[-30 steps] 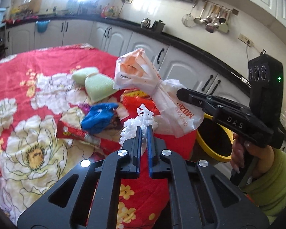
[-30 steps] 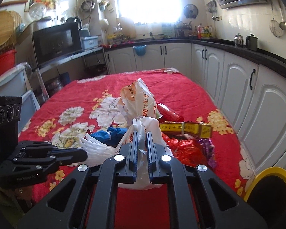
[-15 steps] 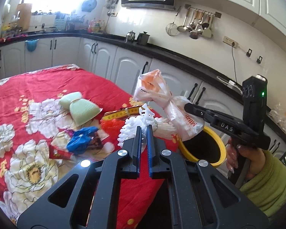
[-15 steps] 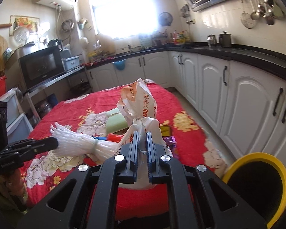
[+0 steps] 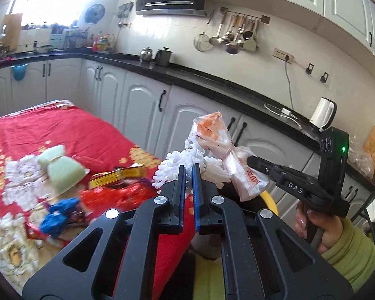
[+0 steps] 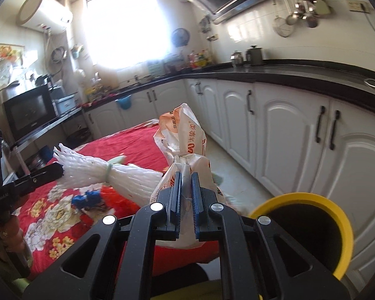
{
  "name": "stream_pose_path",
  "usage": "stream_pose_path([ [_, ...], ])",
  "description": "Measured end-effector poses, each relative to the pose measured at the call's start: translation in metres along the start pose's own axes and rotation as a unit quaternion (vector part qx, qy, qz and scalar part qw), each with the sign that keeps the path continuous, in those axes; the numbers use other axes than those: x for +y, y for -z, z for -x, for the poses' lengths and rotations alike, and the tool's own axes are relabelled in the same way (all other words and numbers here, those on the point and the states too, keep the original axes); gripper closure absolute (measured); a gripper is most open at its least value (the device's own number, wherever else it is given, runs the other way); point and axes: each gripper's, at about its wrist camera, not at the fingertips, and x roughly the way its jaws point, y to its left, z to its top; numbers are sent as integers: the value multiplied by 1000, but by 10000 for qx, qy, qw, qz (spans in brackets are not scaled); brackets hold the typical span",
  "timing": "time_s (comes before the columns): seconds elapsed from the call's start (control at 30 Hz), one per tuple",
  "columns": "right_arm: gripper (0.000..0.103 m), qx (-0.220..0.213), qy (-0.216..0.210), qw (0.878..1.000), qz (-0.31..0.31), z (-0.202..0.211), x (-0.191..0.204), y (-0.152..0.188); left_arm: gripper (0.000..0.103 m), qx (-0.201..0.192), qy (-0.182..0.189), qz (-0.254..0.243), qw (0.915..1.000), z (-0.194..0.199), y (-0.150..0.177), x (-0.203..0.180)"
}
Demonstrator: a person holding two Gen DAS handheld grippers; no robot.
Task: Collect trash
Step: 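Carry the white bag and white strip bundle with both tools over the yellow bin, then open both tools to drop the bag and strips into the bin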
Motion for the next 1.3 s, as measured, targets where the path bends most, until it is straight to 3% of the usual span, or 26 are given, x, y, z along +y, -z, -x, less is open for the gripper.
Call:
stream_pose_path([
  [0.63,95,-9,1107,9924,-542,38,-87,26,101,571,387,-240,9973,-88,17,-59],
  [1.3,95,536,1436,9769,-1491,24,-148,68,101,1245,422,-397,9905,-155,55,-85],
])
